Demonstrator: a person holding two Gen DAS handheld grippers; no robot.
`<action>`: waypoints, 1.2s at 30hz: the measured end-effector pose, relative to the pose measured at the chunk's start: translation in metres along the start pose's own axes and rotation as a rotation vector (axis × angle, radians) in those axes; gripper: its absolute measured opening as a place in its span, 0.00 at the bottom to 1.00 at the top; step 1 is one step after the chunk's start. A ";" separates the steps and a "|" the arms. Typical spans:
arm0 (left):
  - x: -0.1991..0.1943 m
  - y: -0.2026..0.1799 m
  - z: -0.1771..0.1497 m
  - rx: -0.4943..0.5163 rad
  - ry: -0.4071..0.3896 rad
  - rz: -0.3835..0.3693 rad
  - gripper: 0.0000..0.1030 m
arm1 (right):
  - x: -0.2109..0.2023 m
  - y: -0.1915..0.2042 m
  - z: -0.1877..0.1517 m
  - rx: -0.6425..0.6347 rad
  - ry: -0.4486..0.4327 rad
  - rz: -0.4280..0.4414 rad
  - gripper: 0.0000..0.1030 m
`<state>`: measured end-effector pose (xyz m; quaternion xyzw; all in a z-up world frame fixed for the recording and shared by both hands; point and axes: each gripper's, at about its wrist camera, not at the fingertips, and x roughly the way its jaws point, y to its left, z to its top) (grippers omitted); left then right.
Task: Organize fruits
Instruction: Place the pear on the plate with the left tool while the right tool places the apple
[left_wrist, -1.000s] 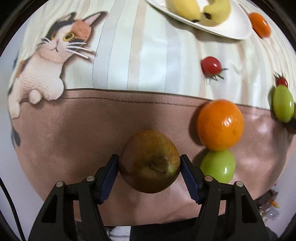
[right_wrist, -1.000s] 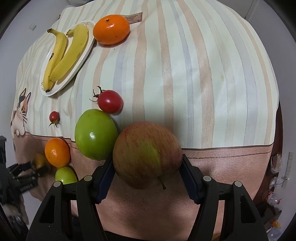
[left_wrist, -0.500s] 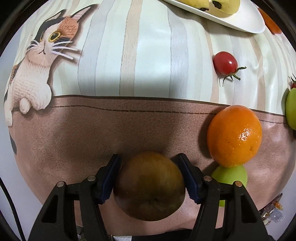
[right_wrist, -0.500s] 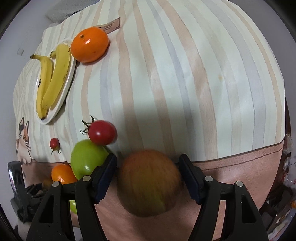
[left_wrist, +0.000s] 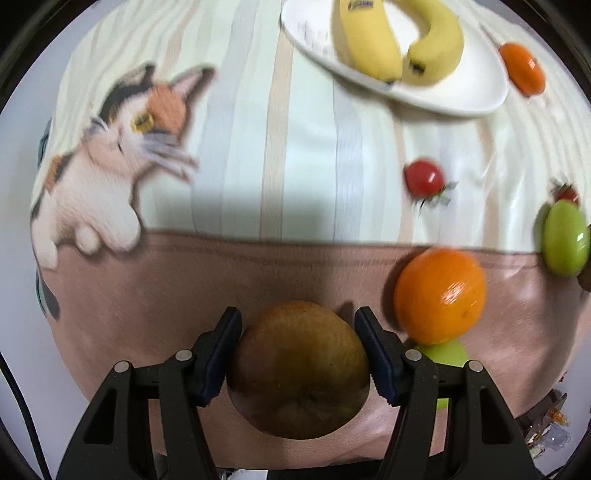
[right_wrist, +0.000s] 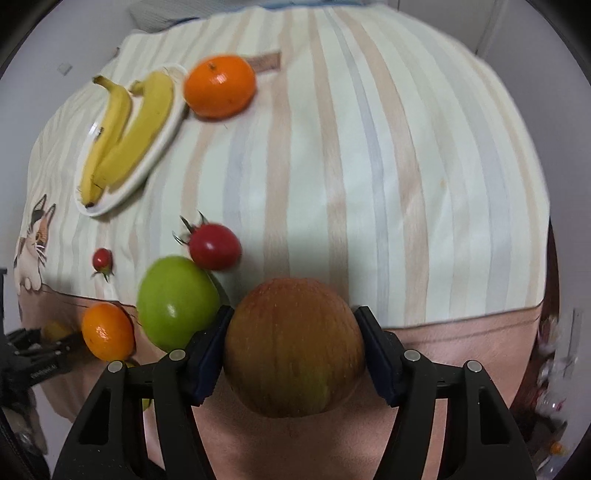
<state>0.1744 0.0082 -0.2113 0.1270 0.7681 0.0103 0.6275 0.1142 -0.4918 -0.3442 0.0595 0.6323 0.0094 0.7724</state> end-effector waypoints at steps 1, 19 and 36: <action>-0.008 0.000 0.004 0.003 -0.015 -0.003 0.60 | -0.004 0.005 0.003 -0.004 -0.014 0.003 0.66; -0.088 -0.030 0.197 -0.006 -0.160 -0.282 0.60 | -0.023 0.102 0.108 -0.077 -0.129 0.207 0.66; -0.038 -0.083 0.252 0.163 -0.016 -0.167 0.62 | 0.053 0.131 0.151 -0.095 -0.041 0.184 0.70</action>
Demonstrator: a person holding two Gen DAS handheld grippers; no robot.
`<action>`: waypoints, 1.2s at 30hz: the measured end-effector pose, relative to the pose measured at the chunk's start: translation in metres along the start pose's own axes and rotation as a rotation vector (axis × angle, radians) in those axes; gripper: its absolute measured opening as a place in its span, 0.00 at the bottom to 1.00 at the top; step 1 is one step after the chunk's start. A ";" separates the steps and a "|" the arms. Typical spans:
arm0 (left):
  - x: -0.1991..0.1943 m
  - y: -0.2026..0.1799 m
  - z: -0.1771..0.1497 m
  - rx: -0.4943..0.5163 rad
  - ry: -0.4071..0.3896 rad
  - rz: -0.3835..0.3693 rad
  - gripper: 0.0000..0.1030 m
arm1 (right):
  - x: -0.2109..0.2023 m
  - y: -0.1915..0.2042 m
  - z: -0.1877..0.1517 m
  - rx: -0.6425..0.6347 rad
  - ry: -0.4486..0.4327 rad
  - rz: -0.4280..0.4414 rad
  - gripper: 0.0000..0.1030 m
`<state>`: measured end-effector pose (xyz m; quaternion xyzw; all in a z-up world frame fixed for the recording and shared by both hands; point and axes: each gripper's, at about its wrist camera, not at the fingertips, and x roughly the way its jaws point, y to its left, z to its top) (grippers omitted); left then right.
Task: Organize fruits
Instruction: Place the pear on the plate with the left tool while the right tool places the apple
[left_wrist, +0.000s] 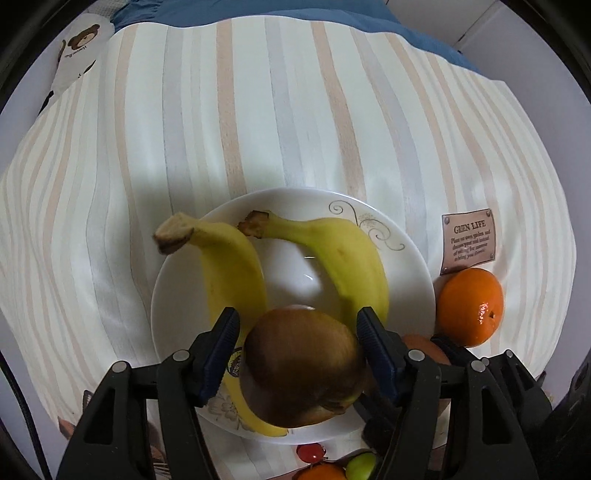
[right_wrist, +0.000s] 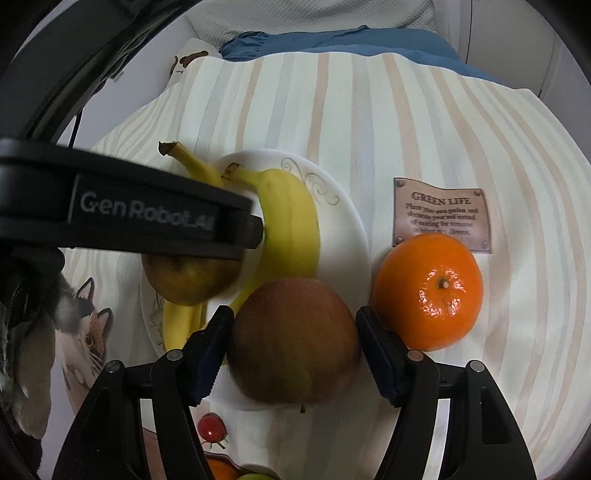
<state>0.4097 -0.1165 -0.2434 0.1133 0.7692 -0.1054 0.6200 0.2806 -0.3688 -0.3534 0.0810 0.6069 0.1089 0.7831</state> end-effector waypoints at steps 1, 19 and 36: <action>0.006 -0.005 0.004 0.000 -0.003 0.006 0.62 | 0.001 0.002 0.001 -0.001 0.004 -0.004 0.72; -0.007 -0.013 -0.019 -0.053 -0.134 0.001 0.82 | 0.003 0.017 -0.011 -0.005 0.029 -0.019 0.86; -0.033 0.012 -0.113 -0.214 -0.388 -0.063 0.93 | -0.034 0.002 -0.029 0.045 -0.004 -0.020 0.87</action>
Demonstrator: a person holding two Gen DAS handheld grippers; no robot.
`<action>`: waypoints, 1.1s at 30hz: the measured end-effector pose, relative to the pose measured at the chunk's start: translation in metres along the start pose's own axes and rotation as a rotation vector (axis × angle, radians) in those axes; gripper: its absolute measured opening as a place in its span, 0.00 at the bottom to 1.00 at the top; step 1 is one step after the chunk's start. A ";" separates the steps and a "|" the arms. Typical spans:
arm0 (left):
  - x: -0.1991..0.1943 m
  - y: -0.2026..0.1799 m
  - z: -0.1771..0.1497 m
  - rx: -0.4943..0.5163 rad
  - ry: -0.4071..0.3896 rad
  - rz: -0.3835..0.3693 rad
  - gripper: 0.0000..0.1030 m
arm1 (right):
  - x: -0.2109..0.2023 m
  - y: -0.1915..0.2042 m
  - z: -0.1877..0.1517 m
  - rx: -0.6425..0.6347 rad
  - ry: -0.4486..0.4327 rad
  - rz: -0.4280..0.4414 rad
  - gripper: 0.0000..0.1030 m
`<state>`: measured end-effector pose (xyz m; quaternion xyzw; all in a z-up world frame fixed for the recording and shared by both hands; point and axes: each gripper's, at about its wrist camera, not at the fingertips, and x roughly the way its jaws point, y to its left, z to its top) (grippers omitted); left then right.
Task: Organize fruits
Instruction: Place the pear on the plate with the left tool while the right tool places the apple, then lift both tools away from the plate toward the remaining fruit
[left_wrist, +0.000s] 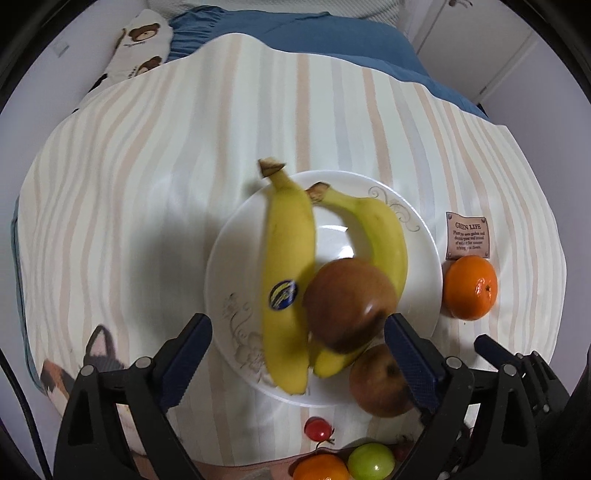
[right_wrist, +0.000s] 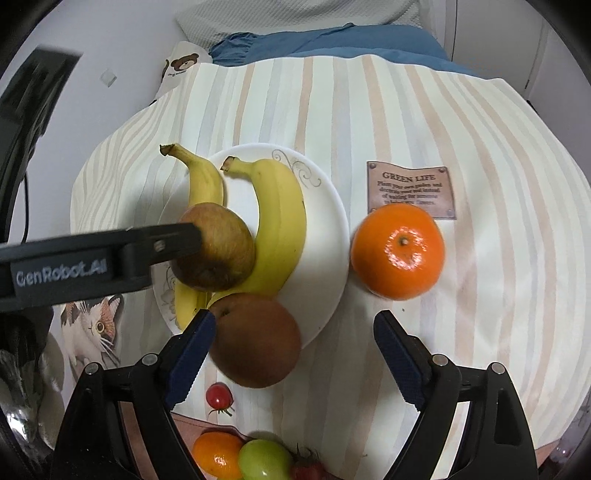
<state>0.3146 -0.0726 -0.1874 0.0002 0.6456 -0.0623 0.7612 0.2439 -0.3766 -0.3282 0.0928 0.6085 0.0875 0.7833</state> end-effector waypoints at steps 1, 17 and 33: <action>-0.002 0.004 -0.007 -0.008 -0.003 0.003 0.93 | 0.000 0.000 -0.002 0.000 0.001 -0.001 0.87; -0.053 0.047 -0.093 -0.035 -0.127 0.089 0.93 | -0.029 0.004 -0.037 0.010 -0.037 0.004 0.88; -0.141 -0.001 -0.129 -0.007 -0.332 0.076 0.93 | -0.154 0.028 -0.079 -0.075 -0.253 -0.010 0.88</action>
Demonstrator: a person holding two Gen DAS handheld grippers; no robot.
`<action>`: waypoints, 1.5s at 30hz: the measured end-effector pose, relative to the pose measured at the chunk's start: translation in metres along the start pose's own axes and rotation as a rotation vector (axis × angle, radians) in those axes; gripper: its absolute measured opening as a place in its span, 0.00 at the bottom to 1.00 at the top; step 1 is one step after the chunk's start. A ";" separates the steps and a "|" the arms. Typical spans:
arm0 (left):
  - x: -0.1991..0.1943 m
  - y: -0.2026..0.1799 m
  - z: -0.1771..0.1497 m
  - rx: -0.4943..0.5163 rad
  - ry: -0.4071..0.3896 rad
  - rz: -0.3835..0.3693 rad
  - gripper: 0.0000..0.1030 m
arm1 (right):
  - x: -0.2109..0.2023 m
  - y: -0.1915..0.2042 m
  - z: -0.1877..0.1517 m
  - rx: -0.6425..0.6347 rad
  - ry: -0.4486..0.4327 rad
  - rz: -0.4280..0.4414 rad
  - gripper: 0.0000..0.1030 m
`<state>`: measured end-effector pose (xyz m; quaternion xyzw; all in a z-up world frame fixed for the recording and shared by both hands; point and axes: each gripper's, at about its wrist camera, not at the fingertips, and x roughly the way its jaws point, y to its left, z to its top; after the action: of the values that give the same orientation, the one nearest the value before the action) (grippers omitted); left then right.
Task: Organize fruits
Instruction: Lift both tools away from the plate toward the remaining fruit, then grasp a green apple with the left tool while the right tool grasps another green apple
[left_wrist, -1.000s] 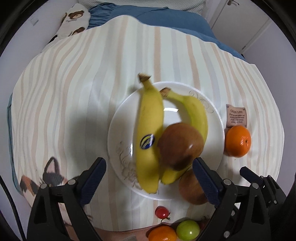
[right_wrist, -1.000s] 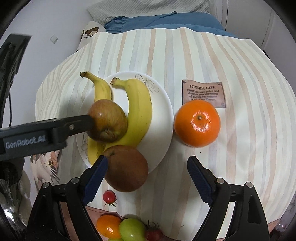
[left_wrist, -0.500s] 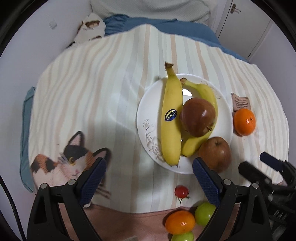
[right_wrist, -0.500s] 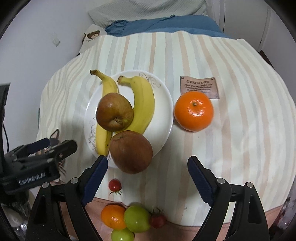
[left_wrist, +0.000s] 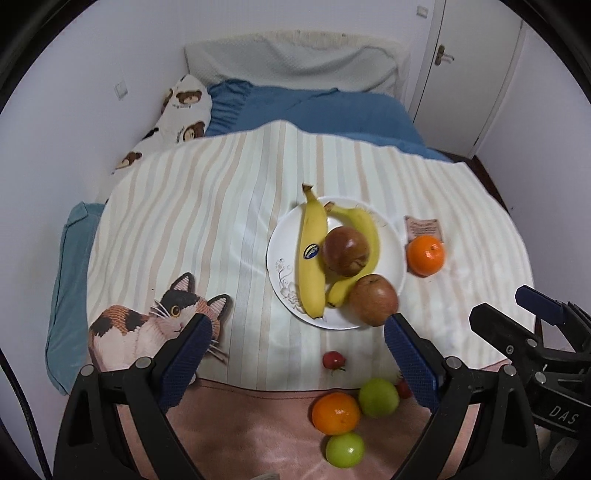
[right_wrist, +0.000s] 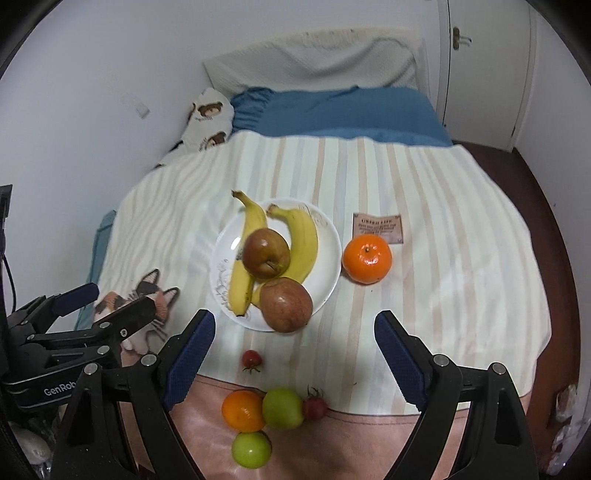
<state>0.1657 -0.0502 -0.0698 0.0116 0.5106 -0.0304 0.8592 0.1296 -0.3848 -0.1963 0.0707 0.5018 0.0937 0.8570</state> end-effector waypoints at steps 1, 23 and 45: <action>-0.007 -0.001 -0.001 -0.004 -0.009 -0.001 0.93 | -0.006 0.001 -0.001 -0.002 -0.009 0.003 0.88; 0.011 -0.014 -0.075 -0.028 0.201 0.038 0.93 | -0.007 -0.031 -0.069 0.129 0.170 0.165 0.63; 0.144 -0.051 -0.207 -0.128 0.597 -0.123 0.52 | 0.090 -0.016 -0.086 0.020 0.414 0.259 0.54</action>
<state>0.0499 -0.0961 -0.2948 -0.0650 0.7412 -0.0453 0.6666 0.0993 -0.3774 -0.3176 0.1224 0.6542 0.2104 0.7161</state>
